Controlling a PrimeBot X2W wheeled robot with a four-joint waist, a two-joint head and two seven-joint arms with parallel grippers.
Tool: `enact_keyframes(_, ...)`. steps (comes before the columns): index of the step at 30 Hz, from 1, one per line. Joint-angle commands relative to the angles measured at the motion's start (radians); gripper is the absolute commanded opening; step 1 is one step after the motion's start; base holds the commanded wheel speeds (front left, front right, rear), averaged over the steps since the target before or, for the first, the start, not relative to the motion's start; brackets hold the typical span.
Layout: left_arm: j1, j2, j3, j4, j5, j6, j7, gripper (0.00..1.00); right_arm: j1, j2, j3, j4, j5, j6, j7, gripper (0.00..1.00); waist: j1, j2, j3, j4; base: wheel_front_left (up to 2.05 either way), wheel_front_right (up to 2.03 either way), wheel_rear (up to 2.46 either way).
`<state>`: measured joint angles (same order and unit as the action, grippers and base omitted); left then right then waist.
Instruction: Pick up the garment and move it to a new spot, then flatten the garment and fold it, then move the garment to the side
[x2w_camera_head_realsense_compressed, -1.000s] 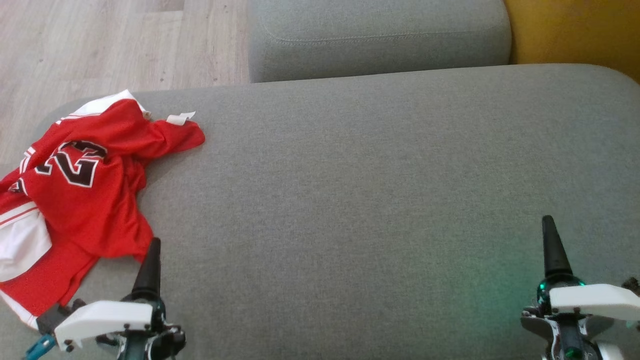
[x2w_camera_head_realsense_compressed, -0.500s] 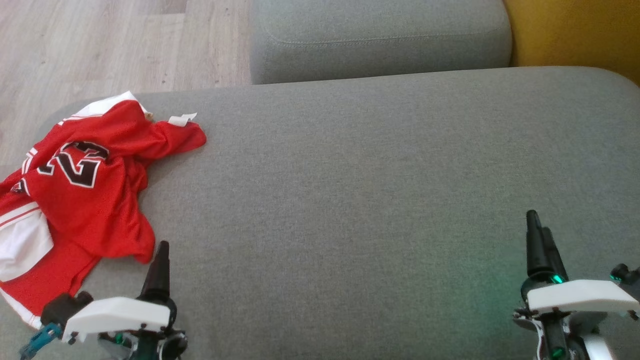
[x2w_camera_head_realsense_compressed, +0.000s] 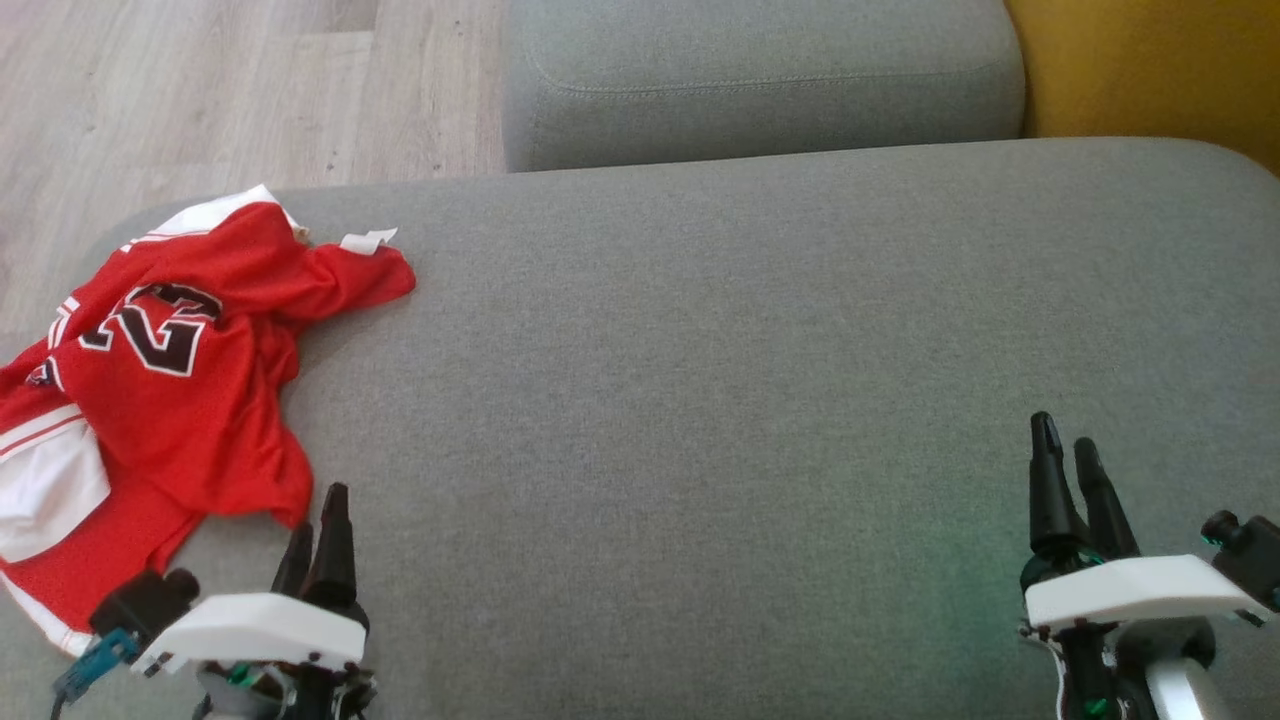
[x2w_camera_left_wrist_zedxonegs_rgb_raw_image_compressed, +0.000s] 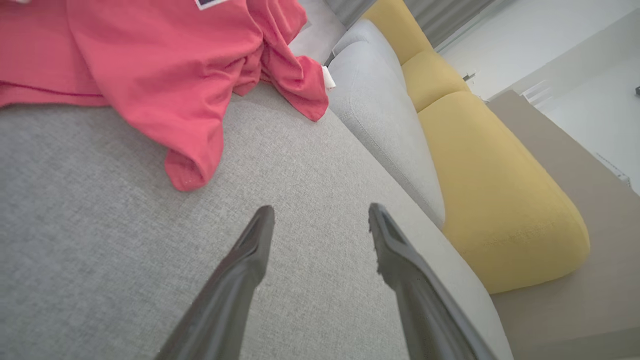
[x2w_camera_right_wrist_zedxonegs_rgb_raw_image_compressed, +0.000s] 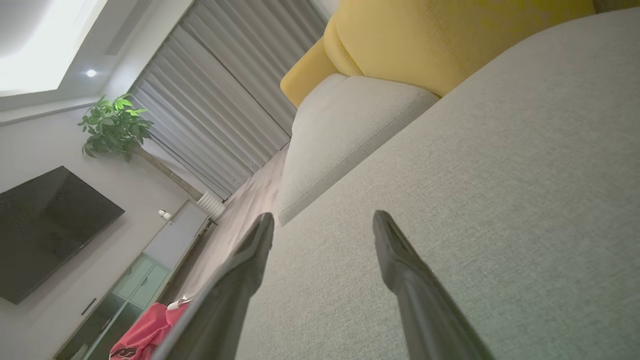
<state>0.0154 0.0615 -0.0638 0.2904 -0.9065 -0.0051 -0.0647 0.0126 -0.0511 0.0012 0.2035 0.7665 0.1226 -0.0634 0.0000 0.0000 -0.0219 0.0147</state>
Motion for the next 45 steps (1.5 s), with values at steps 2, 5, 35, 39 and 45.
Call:
enact_keyframes(2,-0.033,0.024,0.003,-0.041,0.049,0.007,-0.016,1.00,-0.018,-0.023,0.017,-0.045,-0.050,0.004,-0.016,1.00,0.0000,0.0000,-0.002,0.001,0.00,0.00,0.00)
enact_keyframes(5,-0.031,0.028,-0.002,-0.049,0.093,0.011,-0.025,1.00,-0.015,-0.022,0.018,-0.049,-0.090,0.004,-0.025,1.00,0.0000,0.0000,-0.004,0.002,0.00,0.00,0.00)
enact_keyframes(35,-0.011,0.043,-0.048,-0.082,0.483,0.044,-0.113,1.00,0.017,-0.017,0.011,-0.054,-0.461,0.006,-0.113,1.00,0.0000,0.0000,-0.004,0.013,0.00,0.00,0.00)
enact_keyframes(39,-0.009,0.045,-0.051,-0.084,0.533,0.047,-0.124,1.00,0.024,-0.012,-0.001,-0.047,-0.499,0.006,-0.125,1.00,0.0000,0.0000,-0.004,0.014,0.00,0.00,0.00)
enact_keyframes(45,-0.006,0.050,-0.057,-0.085,0.612,0.054,-0.142,1.00,0.030,-0.009,-0.008,-0.038,-0.567,0.007,-0.143,1.00,0.0000,0.0000,-0.005,0.014,0.00,0.00,0.00)
